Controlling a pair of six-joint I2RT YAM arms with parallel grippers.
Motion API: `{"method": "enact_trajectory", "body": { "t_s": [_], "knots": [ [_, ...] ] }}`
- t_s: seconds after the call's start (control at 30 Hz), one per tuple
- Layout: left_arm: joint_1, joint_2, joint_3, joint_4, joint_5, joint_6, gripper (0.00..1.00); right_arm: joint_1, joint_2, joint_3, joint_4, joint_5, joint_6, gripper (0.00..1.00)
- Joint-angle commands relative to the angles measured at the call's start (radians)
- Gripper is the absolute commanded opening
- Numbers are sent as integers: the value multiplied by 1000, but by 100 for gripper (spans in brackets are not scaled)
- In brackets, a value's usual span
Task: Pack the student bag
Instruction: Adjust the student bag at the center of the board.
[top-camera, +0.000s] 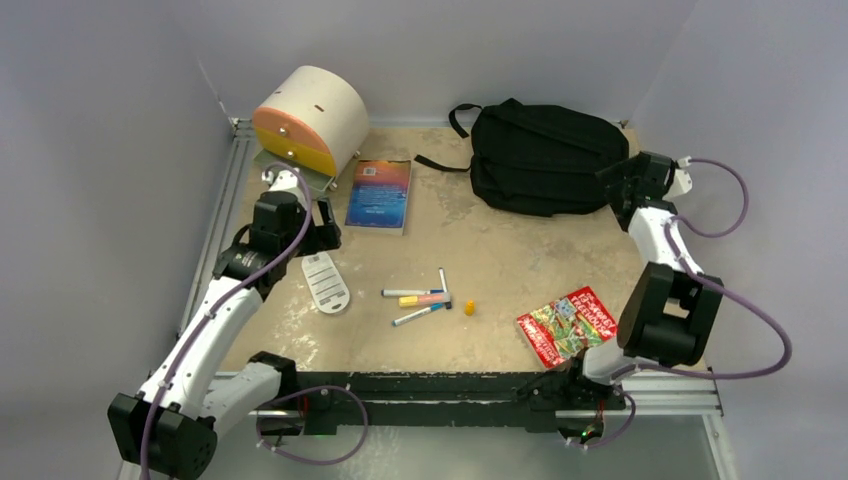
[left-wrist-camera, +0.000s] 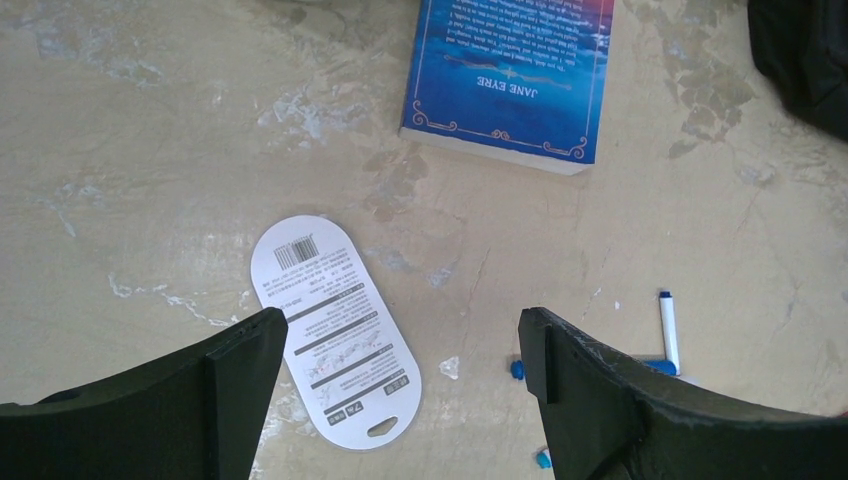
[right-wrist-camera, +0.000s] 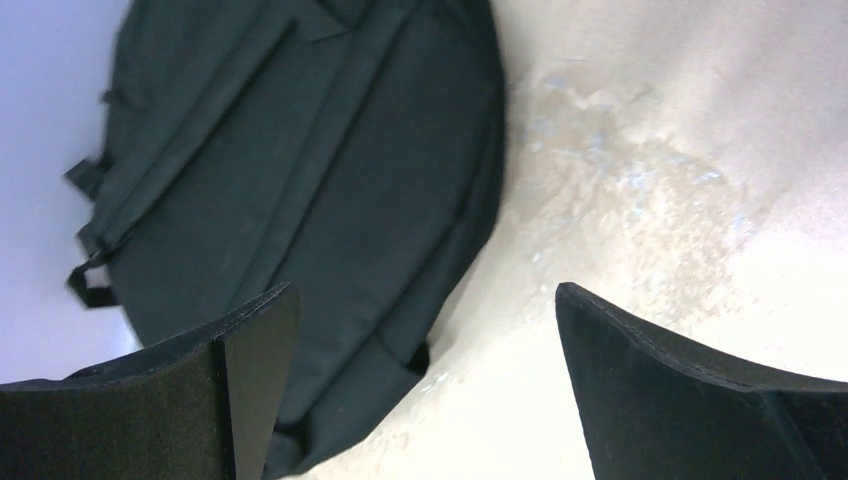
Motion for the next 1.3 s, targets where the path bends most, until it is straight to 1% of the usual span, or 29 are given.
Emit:
{"method": "enact_trajectory", "body": {
  "t_s": [0.0, 0.2, 0.4, 0.6, 0.83, 1.0, 1.13, 1.27],
  "knots": [
    [2, 35, 44, -6, 39, 28, 87, -40, 56, -14, 71, -33, 13, 99],
    [2, 26, 45, 4, 41, 38, 87, -85, 148, -29, 191, -128, -31, 99],
    [2, 37, 47, 12, 42, 43, 87, -109, 243, -2, 236, -158, -21, 99],
    [2, 26, 46, 21, 47, 50, 87, -130, 355, 27, 321, -276, -19, 97],
    [2, -1, 35, 41, 66, 56, 87, -148, 438, 69, 366, -346, -21, 96],
    [2, -6, 31, 47, 77, 60, 87, -164, 492, 82, 409, -403, -9, 92],
    [2, 0, 32, 48, 85, 60, 87, -166, 523, 92, 436, -409, 2, 89],
    [2, 2, 31, 53, 97, 63, 86, -166, 562, 117, 459, -442, 10, 84]
  ]
}}
